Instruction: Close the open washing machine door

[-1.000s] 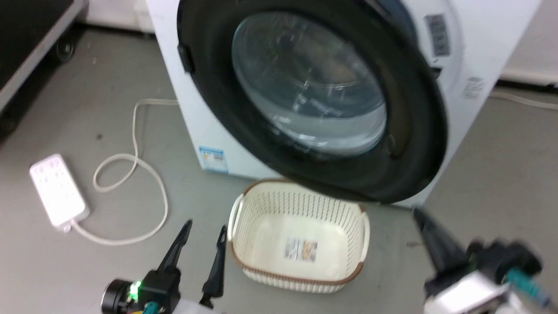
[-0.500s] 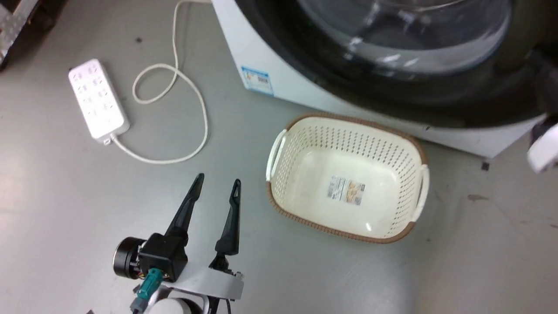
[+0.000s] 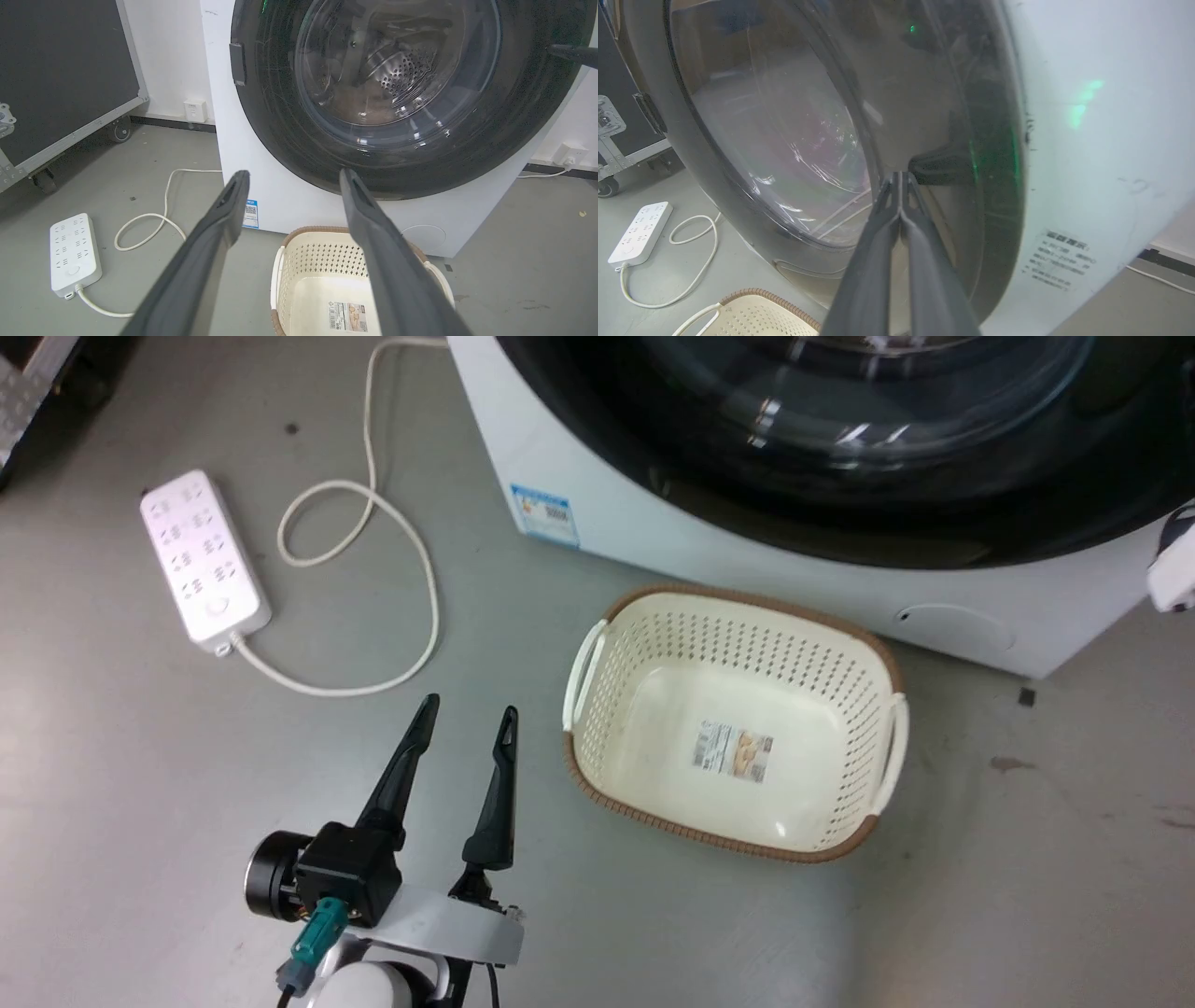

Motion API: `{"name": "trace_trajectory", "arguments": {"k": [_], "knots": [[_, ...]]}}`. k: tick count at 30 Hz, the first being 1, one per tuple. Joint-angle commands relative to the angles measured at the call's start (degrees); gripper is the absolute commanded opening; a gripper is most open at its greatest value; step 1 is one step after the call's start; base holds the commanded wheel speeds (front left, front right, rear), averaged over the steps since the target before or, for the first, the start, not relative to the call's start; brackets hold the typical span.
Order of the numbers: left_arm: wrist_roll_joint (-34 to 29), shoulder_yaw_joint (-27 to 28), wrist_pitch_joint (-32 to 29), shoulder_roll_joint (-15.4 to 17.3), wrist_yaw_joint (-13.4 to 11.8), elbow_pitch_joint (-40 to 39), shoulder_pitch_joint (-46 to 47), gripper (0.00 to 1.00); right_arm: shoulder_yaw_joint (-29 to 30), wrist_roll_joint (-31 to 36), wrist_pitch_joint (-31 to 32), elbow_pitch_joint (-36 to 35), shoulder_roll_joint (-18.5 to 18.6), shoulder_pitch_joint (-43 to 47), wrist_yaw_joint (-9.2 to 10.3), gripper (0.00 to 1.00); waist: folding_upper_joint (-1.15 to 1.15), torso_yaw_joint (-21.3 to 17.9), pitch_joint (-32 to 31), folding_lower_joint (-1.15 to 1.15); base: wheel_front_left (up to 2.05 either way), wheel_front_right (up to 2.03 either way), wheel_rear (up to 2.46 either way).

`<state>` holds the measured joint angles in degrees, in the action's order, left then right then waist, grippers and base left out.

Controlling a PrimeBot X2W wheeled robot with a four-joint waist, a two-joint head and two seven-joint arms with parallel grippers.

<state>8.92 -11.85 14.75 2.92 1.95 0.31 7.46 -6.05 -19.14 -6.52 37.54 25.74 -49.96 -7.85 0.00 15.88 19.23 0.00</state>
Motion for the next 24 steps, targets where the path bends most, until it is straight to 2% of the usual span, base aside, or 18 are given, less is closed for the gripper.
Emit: {"name": "trace_trajectory", "arguments": {"k": [1, 2, 3, 4, 5, 7, 12, 17, 19, 20, 24], "knots": [[0.3, 0.4, 0.2, 0.0, -0.1, 0.2, 0.1, 1.0, -0.5, 0.0, -0.8, 0.5, -0.3, 0.7, 0.36, 0.0, 0.0, -1.2, -1.7, 0.0, 0.0, 0.0, 0.0], [0.3, 0.6, 0.2, 0.0, 0.0, 0.3, 0.0, 1.0, -1.2, -0.3, -1.4, 0.7, -0.7, 1.4, 0.36, 0.0, 0.0, -1.6, -2.6, 0.0, 0.0, 0.0, 0.0], [0.2, 0.8, 0.2, 0.0, 0.1, 0.5, -0.3, 1.0, -1.9, -0.7, -2.2, 0.7, -1.1, 2.3, 0.36, 0.36, 0.0, -2.2, -3.5, 0.0, 0.0, 0.0, 0.0], [0.2, 1.1, 0.2, 0.0, 0.2, 0.6, -0.5, 1.0, -2.6, -1.1, -3.1, 0.5, -1.4, 3.4, 0.36, 0.88, 0.0, -2.7, -4.5, 0.0, 0.0, 0.0, 0.0], [0.1, 1.4, 0.2, 0.0, 0.3, 0.8, -0.7, 1.0, -3.2, -1.4, -4.0, 0.2, -1.8, 4.5, 0.36, 1.0, 0.0, -3.3, -5.5, 0.0, 0.0, 0.0, 0.0], [-0.1, 2.9, 0.2, 0.0, 0.9, 1.6, -2.0, 1.0, -5.4, -1.3, -6.6, -2.2, -3.3, 9.7, 0.36, 1.0, 0.0, -5.9, -9.7, 0.0, 0.0, 0.0, 0.0], [-0.3, 4.9, 0.2, 0.0, 1.3, 2.8, -4.1, 1.0, -5.5, 0.3, -8.0, -8.6, -6.0, 18.2, 0.36, 1.0, 0.0, -9.2, -14.1, 0.0, 0.0, 0.0, 0.0], [-0.5, 6.6, 0.2, 0.0, 1.6, 4.2, -5.9, 1.0, -1.1, 4.9, -8.4, -17.0, -9.7, 28.6, 0.36, 1.0, 0.0, -11.9, -17.4, 0.0, 0.0, 0.0, 0.0], [-0.6, 7.0, 0.2, 0.0, 1.7, 4.7, -6.7, 1.0, 1.5, 6.9, -8.4, -20.6, -12.7, 33.2, 0.36, 1.0, 0.0, -12.6, -18.4, 0.0, 0.0, 0.0, 0.0], [-0.6, 7.6, 0.2, 0.0, 1.8, 5.2, -7.9, 1.0, 5.2, 10.2, -8.5, -25.5, -17.4, 39.7, 0.36, 1.0, 0.0, -13.5, -19.5, 0.0, 0.0, 0.0, 0.0], [-0.9, 7.8, 0.2, 0.0, 2.3, 6.0, -9.1, 1.0, 8.6, 14.3, -8.5, -30.6, -21.2, 46.7, 0.36, 1.0, 0.0, -14.3, -20.1, 0.0, 0.0, 0.0, 0.0]]}}
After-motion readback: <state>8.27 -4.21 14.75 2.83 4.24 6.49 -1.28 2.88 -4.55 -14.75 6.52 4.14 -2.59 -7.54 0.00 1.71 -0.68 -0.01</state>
